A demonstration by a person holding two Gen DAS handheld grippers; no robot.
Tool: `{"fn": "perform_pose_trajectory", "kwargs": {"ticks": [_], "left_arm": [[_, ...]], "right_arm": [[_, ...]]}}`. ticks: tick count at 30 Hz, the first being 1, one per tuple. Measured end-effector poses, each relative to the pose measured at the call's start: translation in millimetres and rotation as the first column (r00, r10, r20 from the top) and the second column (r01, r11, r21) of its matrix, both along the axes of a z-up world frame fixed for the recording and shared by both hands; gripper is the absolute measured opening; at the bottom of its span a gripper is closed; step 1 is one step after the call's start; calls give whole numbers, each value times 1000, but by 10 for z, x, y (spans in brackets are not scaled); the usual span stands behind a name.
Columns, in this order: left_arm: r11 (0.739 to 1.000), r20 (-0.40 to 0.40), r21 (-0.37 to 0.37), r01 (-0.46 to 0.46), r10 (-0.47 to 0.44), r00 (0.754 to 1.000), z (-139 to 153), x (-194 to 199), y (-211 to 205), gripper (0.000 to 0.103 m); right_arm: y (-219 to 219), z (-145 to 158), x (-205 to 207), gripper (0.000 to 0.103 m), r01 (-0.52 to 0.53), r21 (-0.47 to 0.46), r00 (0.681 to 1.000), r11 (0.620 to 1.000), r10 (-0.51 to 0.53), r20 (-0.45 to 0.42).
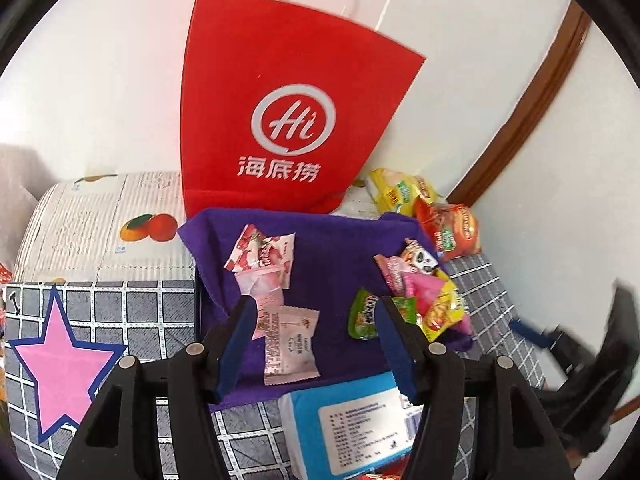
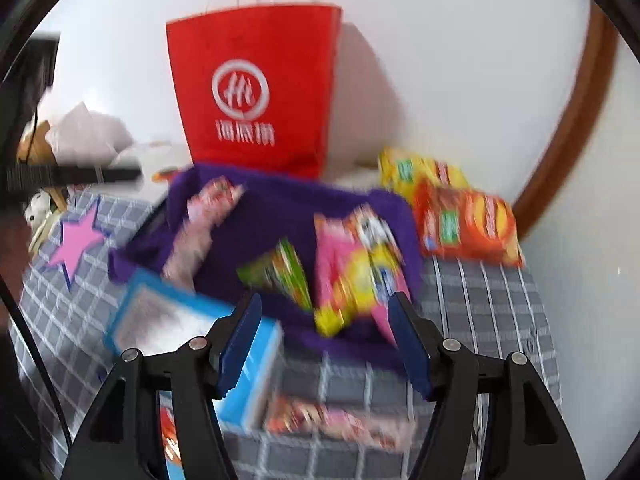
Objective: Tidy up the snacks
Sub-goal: 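Open both tools to drop the packets onto the purple cloth, then grasp the pink stick candy packet with the right tool while the left tool grasps the yellow packet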
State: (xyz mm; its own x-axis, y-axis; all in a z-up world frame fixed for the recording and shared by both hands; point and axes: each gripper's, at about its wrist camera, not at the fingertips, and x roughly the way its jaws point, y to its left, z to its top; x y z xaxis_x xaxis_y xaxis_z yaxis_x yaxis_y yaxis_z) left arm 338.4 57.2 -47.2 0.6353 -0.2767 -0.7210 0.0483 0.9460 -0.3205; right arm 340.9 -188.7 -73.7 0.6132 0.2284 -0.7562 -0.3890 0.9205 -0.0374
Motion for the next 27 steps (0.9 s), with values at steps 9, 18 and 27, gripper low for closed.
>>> {"fn": "perform_pose_trajectory", "kwargs": {"ticks": [9,18,27], "left_arm": [[1000,37,-13,23,-22,999,142,-127,-32,59],[999,36,-28,47,-46,998,172,-157,-73,59],[998,40,-21,54,-53,998,184,-190,-120,60]], "right_arm": [[-354,-450,-267,54,-70,39,996,997,72,-51],[-273,-934,-124,54,-227,39,942,973,229,-246],[-274,-1075,-502,55,-201,-28,967,979,194,-164]]}}
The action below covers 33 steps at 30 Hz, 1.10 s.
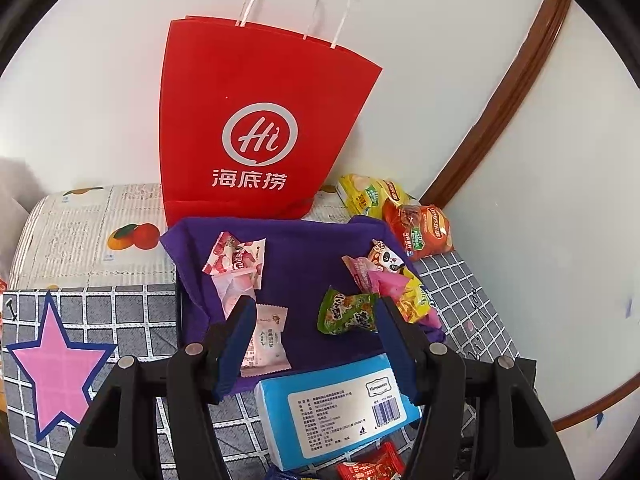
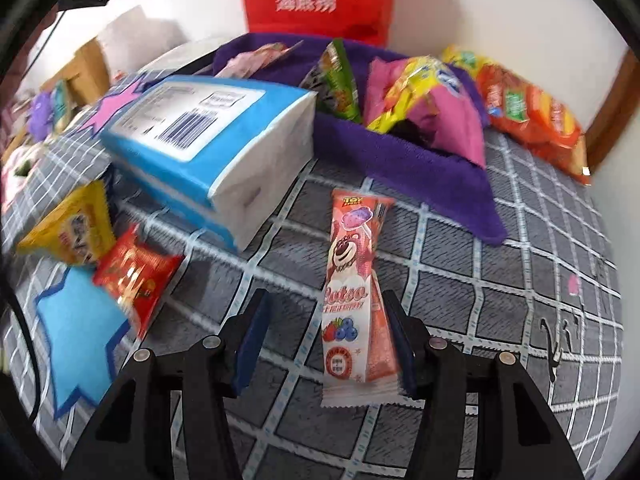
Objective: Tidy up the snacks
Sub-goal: 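Grasp the pink stick candy packet with the right tool while the left tool grasps the yellow packet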
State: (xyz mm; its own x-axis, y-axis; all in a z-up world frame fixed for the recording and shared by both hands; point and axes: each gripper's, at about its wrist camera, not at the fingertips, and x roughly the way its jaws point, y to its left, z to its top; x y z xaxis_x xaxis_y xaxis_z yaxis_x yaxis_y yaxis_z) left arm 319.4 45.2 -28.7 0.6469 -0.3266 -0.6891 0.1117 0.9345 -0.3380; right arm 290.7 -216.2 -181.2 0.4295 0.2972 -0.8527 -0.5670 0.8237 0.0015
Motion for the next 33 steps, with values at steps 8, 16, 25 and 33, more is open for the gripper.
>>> {"fn": "perform_pose_trajectory", "kwargs": {"ticks": [8,16,25,33], "left_arm": [[999,7,34,26,-27,1000,-1,-39,-136,60],[996,16,85,31,-33,999,-40,-55,-288,60],[991,-19,119,68,-67,998,-139,-135,-578,60],[981,-65,178,76,-66,996,-343,-585,-541,60]], "right_arm": [[-63,-92,207,20,267,111,962,957,-272,31],[-416,-75,-141,21,371,114,920,922,-382,90],[-372,-119,-188,21,408,78,906,909,-414,87],[-438,-110,-161,22,409,107,907,906,-417,63]]}}
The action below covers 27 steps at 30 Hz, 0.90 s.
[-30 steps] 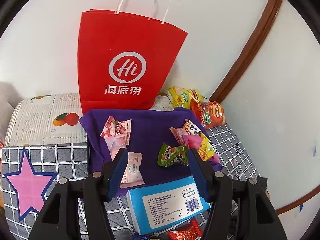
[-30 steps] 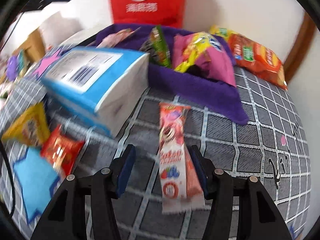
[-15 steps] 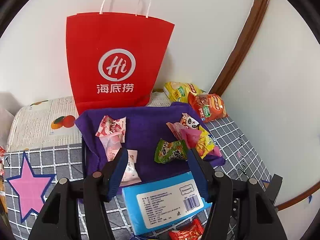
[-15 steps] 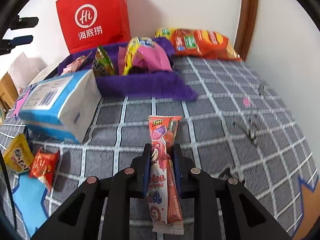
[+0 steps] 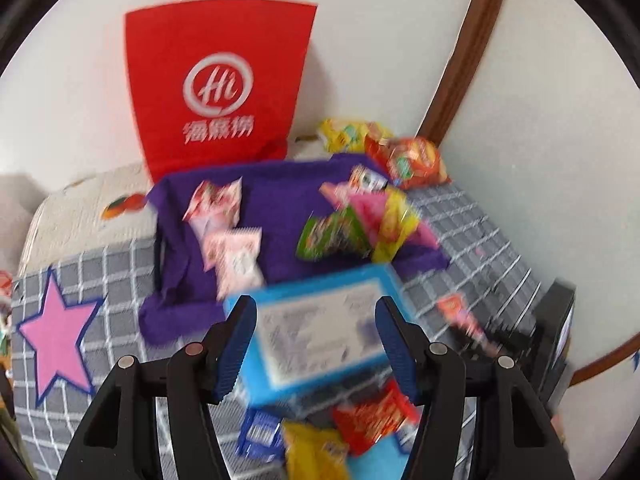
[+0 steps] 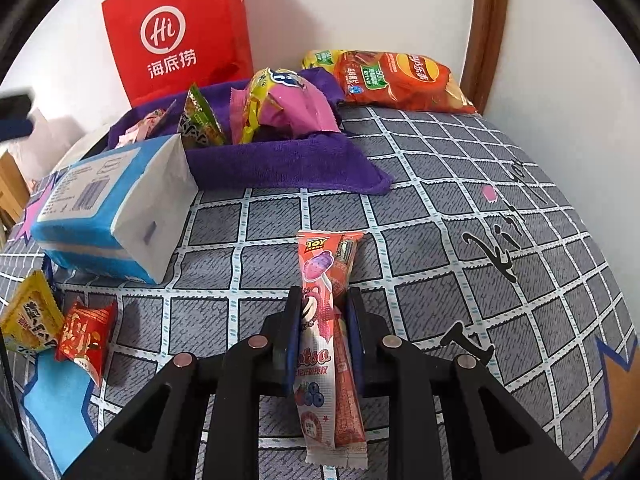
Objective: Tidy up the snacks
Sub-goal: 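Grasp the pink stick candy packet with the right tool while the left tool grasps the yellow packet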
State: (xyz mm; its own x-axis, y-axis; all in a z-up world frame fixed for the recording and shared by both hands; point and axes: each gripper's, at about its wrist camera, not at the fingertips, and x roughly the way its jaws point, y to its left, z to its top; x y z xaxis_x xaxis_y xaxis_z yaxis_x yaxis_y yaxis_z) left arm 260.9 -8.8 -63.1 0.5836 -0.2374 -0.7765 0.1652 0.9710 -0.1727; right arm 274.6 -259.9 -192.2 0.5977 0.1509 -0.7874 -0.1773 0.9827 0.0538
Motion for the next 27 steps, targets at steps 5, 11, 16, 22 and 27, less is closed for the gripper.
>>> {"fn": "perform_pose_trajectory", "kwargs": {"ticks": [5,11,16,22,27], "left_arm": [[1000,-71,0,-21,21,997,-331,-307,165,59],[997,-117,-60,44,-51,992,-553,-612,85,60],[995,-153,-62,76,-85,985,-711,-673,-51,60],[995,-170,14,99,-95,981,-869,-764,-128,59],[995,-133,36,88,-82,988,-882,-795,-110,49]], "right_arm": [[-12,2,-3,24,-3,18,1000,1000,3,-2],[17,1,-3,25,-10,13,1000,1000,10,-2],[10,-2,-2,25,-11,18,1000,1000,11,-2],[8,-3,-1,25,-11,18,1000,1000,11,-2],[8,-3,-1,26,-11,17,1000,1000,11,-1]]}}
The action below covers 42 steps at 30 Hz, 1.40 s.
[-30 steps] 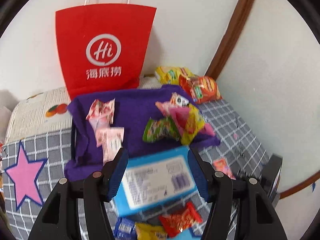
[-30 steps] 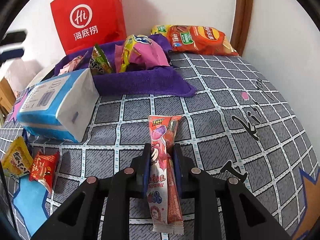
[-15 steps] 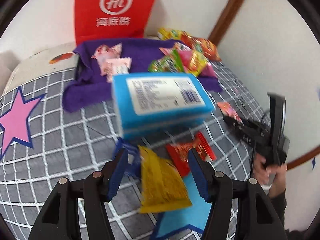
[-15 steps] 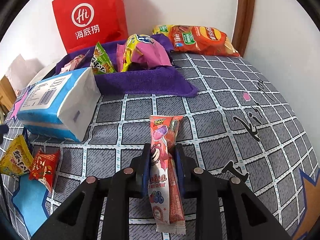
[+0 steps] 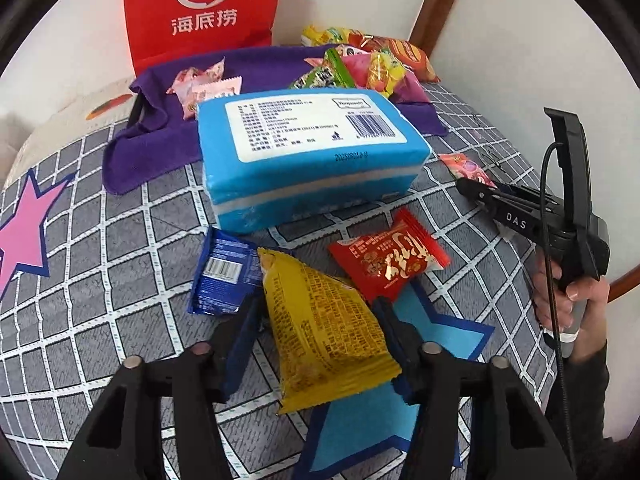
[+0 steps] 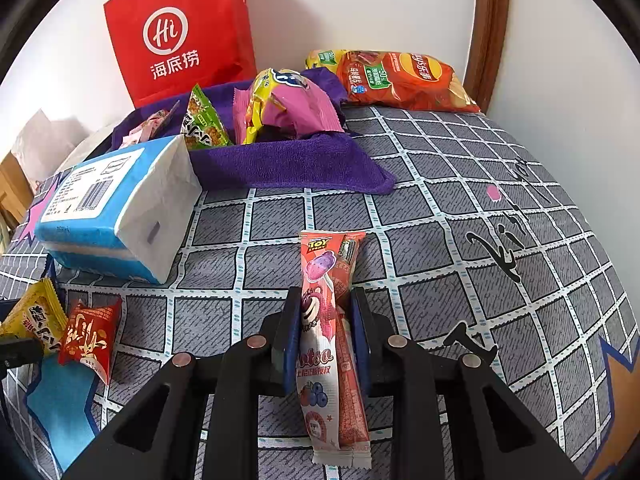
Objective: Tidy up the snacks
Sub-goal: 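Grasp the pink stick candy packet with the right tool while the left tool grasps the yellow packet, then carry both held packets over the purple cloth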
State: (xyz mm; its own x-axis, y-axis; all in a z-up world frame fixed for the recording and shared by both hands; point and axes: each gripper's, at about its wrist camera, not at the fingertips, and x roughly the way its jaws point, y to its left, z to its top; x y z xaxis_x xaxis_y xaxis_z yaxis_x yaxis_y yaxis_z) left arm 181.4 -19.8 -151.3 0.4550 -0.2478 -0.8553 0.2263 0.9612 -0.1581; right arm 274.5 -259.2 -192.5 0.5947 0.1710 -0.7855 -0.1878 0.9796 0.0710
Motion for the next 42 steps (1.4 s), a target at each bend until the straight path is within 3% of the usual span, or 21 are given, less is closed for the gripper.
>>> {"fn": "perform_pose_trajectory", "kwargs": {"ticks": [5,15,21,23,32,38,42], "left_arm": [[1000,24,-8,-8,8,1000,44,-21,65,38],[999,82,-43,-7,11,997,304,-131,222,37],[998,117,-68,-13,21,993,516,-122,308,37],[996,130,-84,-16,27,991,609,-83,327,37],[993,202,-107,-47,68,977,1143,213,382,37],[985,238,-136,-107,137,962,1505,547,519,37],[977,254,-158,-145,182,950,1657,822,625,37]], "right_arm": [[3,1,-1,26,0,-2,1000,1000,0,0],[-18,1,0,22,0,10,1000,1000,0,1],[92,44,-71,20,-18,-54,1000,998,19,17],[122,111,-142,20,-44,-23,999,999,44,11],[219,1098,-256,20,-75,31,988,997,70,135],[389,1830,-63,21,-117,48,968,992,104,228],[538,2123,150,21,-132,31,955,991,119,270]]}}
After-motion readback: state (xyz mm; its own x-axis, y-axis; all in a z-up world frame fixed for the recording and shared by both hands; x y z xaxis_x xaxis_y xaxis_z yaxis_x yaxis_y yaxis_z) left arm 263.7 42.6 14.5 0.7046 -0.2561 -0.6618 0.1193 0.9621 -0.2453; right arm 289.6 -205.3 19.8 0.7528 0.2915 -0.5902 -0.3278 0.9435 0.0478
